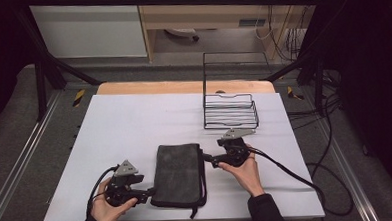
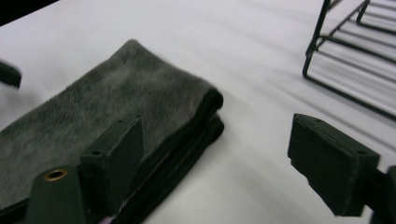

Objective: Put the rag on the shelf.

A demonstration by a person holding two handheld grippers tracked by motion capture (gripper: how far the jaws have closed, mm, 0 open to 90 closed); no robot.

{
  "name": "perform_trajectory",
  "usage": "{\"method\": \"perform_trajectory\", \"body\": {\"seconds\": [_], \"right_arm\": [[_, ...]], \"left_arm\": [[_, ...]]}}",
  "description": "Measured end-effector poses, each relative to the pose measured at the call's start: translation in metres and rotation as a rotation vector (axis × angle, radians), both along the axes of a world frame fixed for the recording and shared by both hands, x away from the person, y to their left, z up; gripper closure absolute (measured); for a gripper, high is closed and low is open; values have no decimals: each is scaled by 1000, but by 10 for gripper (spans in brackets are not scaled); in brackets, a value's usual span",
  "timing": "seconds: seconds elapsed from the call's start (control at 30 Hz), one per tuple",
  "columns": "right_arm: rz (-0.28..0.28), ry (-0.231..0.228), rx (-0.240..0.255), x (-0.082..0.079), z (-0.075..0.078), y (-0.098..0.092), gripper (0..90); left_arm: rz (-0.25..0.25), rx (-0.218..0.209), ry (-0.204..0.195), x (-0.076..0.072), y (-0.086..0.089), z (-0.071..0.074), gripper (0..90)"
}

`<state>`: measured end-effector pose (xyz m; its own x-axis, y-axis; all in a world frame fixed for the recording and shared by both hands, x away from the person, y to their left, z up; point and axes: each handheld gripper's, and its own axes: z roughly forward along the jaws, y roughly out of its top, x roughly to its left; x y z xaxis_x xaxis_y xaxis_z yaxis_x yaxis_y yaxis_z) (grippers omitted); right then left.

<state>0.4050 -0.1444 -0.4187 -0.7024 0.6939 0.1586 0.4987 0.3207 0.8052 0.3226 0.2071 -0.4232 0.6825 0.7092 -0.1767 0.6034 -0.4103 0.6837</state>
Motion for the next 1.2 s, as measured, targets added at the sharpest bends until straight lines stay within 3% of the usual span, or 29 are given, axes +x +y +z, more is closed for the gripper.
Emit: {"method": "perform_trajectory", "body": {"seconds": [0.17, 0.47, 0.63, 0.83, 1.03, 1.2], "right_arm": [[0, 25, 4, -9, -10, -12, 79], [-5, 43, 25, -21, -19, -29, 49], [-30, 35, 26, -27, -20, -38, 36], [-33, 26, 34, -30, -19, -42, 31], [-35, 28, 22, -31, -20, -42, 31], [-38, 28, 20, -31, -21, -42, 31]], "left_arm": [[-16, -7, 0, 12, 2, -1, 183], [2, -16, -3, 44, 4, 4, 72], [21, -20, -26, 60, -2, 7, 74], [68, 22, -80, 79, -9, 9, 110], [114, -12, -61, 98, -11, 4, 157], [137, 10, -47, 109, -17, -3, 175]]}}
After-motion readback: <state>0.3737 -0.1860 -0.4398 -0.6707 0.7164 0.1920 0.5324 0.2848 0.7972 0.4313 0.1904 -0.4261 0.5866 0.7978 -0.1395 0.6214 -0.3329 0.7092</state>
